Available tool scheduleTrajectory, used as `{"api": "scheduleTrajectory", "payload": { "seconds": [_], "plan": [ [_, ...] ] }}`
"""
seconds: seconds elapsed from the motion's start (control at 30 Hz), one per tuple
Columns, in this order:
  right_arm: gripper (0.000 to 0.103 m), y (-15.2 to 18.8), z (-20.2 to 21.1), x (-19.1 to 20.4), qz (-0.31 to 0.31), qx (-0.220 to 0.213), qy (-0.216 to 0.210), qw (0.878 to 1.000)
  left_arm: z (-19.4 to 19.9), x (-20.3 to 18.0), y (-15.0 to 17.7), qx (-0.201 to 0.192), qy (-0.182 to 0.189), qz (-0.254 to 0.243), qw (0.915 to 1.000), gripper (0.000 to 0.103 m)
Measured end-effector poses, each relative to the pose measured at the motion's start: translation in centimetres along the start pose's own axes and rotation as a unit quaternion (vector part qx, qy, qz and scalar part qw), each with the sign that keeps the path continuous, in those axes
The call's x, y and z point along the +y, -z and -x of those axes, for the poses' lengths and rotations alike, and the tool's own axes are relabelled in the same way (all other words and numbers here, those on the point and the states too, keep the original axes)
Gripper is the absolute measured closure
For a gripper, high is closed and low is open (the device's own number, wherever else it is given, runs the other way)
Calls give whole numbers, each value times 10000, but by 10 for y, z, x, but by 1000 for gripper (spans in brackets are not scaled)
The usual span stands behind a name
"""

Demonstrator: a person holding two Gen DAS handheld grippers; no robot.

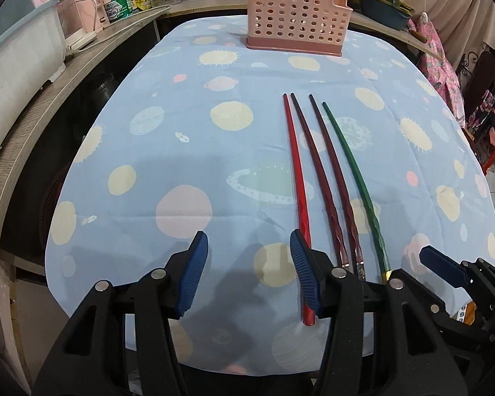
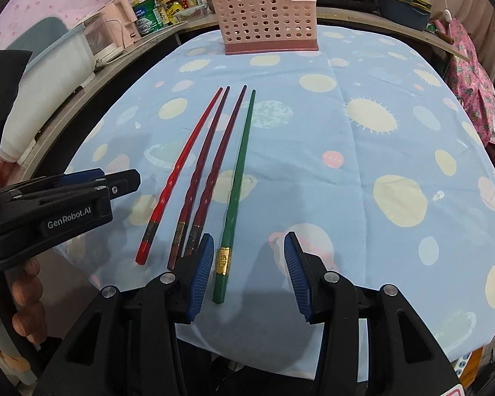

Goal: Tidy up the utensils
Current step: 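Grasp a red chopstick with the left tool while the right tool grasps the green chopstick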

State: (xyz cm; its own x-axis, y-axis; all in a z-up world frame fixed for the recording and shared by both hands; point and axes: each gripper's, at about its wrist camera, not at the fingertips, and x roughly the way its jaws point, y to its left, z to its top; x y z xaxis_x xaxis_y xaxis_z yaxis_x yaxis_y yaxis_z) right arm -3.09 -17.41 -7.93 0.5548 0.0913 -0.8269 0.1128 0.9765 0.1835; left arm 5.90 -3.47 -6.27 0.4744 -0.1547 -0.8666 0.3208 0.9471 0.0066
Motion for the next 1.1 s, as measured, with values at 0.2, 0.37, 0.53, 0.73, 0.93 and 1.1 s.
{"api": "scheduleTrajectory", "payload": {
  "seconds": [0.2, 0.37, 0.53, 0.73, 0.93, 1.1],
  "plan": [
    [66, 1, -6, 6, 91, 130, -34, 9999, -3, 0, 5, 63, 17, -19, 10000, 54],
    [72, 3, -10, 8, 105, 243, -38, 9996, -4, -1, 8, 96, 35, -38, 9999, 53],
    [75, 5, -12, 11, 131, 298, -7, 9995, -5, -2, 10, 126, 48, -59, 9999, 52],
    [87, 7, -12, 9, 79, 288, 114, 9995, -4, -6, 16, 137, 93, -130, 9998, 46],
    [96, 8, -10, -5, -214, 257, 119, 9994, -3, -11, 23, 169, 180, -220, 9995, 44],
    [96, 10, -6, -16, -470, 203, 182, 9985, -5, -15, 28, 248, 281, -255, 9990, 42]
  ]
}}
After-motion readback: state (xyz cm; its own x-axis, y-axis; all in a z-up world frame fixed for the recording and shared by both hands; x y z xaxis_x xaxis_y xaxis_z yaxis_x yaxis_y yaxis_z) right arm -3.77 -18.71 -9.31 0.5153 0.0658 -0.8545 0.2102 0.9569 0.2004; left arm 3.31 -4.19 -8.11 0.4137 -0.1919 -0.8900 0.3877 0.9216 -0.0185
